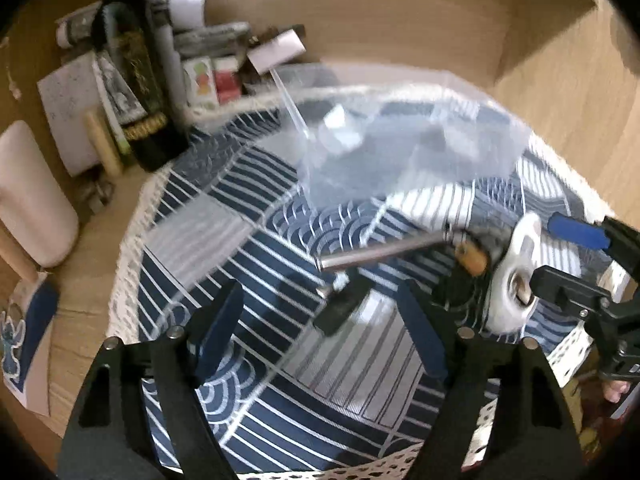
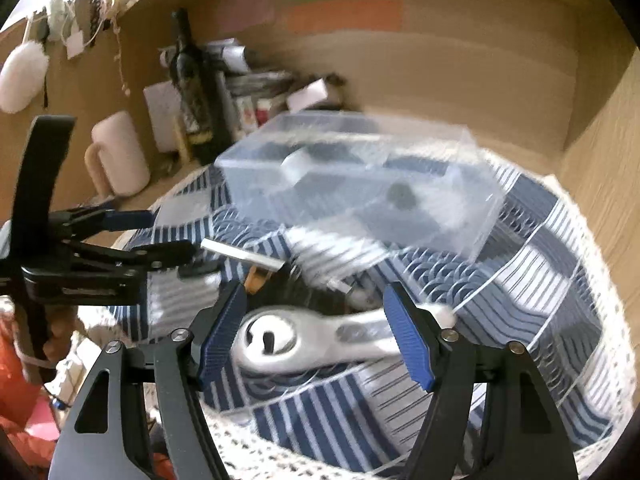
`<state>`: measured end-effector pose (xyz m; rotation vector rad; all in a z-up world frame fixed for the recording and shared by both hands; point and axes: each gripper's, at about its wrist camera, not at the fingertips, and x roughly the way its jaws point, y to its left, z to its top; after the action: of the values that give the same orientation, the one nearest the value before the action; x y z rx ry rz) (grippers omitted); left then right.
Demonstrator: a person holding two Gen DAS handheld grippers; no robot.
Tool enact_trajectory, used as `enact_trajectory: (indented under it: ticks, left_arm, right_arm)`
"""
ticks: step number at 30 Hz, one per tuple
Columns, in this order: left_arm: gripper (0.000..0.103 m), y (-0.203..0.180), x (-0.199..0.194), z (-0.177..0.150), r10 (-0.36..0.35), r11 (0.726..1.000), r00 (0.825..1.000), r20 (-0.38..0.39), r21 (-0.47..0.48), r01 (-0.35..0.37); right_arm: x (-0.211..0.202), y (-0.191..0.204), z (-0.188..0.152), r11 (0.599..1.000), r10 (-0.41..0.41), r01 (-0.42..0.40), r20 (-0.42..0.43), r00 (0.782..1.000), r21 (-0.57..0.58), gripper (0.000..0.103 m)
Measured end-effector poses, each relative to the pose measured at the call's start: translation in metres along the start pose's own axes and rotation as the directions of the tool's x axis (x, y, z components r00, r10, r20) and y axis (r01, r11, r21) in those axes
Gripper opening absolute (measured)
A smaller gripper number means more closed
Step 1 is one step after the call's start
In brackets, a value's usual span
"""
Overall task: Organize rigid objects
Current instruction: 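Grasp the white handheld massager with the right gripper, then lower the massager into the clear box and open the right gripper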
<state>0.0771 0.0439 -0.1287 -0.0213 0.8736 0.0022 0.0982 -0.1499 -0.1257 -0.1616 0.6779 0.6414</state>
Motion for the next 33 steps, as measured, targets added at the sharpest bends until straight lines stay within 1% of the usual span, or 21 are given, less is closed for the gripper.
enact_trajectory:
  ticks: [4,5,6,7,8,9,10,11,12,15,16,19,23,26,33]
  left_arm:
    - [0.071,-0.008,0.014,-0.006,0.004,0.999,0.999,-0.032,0.032,-0.003]
    - [0.067,-0.009,0.017,-0.007,0.001,0.999,0.999,-0.039,0.034,0.0]
    - [0.066,-0.01,0.02,-0.007,-0.001,0.999,0.999,-0.041,0.039,0.003]
    - [0.065,-0.01,0.02,-0.007,-0.001,0.999,1.0,-0.03,0.04,0.002]
    - [0.059,-0.011,0.02,-0.006,-0.007,0.999,1.0,-0.028,0.04,0.008]
    - [0.049,-0.011,0.02,-0.005,-0.01,0.999,1.0,-0.023,0.039,0.011]
    - [0.042,-0.012,0.019,-0.005,-0.012,0.999,1.0,-0.017,0.044,0.013]
    - [0.032,-0.014,0.019,-0.005,-0.011,0.999,1.0,-0.014,0.051,0.011]
    - [0.029,-0.015,0.018,-0.005,-0.011,0.998,1.0,-0.01,0.055,0.011]
    - [0.028,-0.017,0.016,-0.007,-0.001,0.998,1.0,0.002,0.066,0.001]
    - [0.028,-0.017,0.015,-0.008,-0.001,0.998,1.0,0.004,0.065,0.001]
    - [0.027,-0.018,0.009,-0.009,-0.003,0.998,1.0,0.016,0.059,0.002]
    - [0.027,-0.018,-0.006,-0.009,-0.003,0.999,0.999,0.052,0.045,0.001]
    - [0.027,-0.017,-0.018,-0.005,0.001,0.999,0.996,0.088,0.038,-0.004]
    - [0.027,-0.015,-0.042,0.012,0.001,1.0,0.985,0.172,0.02,-0.004]
  right_arm:
    - [0.012,0.009,-0.008,1.0,0.019,-0.019,-0.034,0.999,-0.019,0.068]
    - [0.016,0.011,-0.009,1.0,0.017,-0.018,-0.044,0.999,-0.023,0.068]
    - [0.022,0.012,-0.01,1.0,0.007,-0.009,-0.057,0.998,-0.03,0.069]
    - [0.023,0.013,-0.011,0.999,-0.002,0.0,-0.054,0.999,-0.036,0.07]
    - [0.023,0.014,-0.012,0.999,-0.013,0.011,-0.042,0.999,-0.045,0.07]
    - [0.024,0.016,-0.013,0.998,-0.023,0.021,-0.039,0.999,-0.059,0.071]
    - [0.023,0.017,-0.013,0.997,-0.03,0.027,-0.032,0.999,-0.067,0.07]
    - [0.023,0.018,-0.014,0.997,-0.034,0.032,-0.028,0.999,-0.073,0.07]
    - [0.022,0.019,-0.015,0.996,-0.037,0.035,-0.019,0.999,-0.086,0.067]
    - [0.019,0.024,-0.016,0.991,-0.055,0.054,-0.005,0.998,-0.121,0.061]
    - [0.017,0.024,-0.016,0.991,-0.058,0.058,-0.004,0.998,-0.121,0.061]
    - [0.015,0.019,-0.016,0.994,-0.049,0.049,-0.004,0.999,-0.097,0.061]
    - [0.01,0.01,-0.014,0.997,-0.057,0.057,0.008,0.998,-0.047,0.061]
    - [0.002,0.004,-0.01,0.997,-0.074,0.075,0.037,0.997,-0.024,0.06]
    - [-0.021,-0.004,0.008,0.992,-0.124,0.128,0.127,0.984,-0.021,0.06]
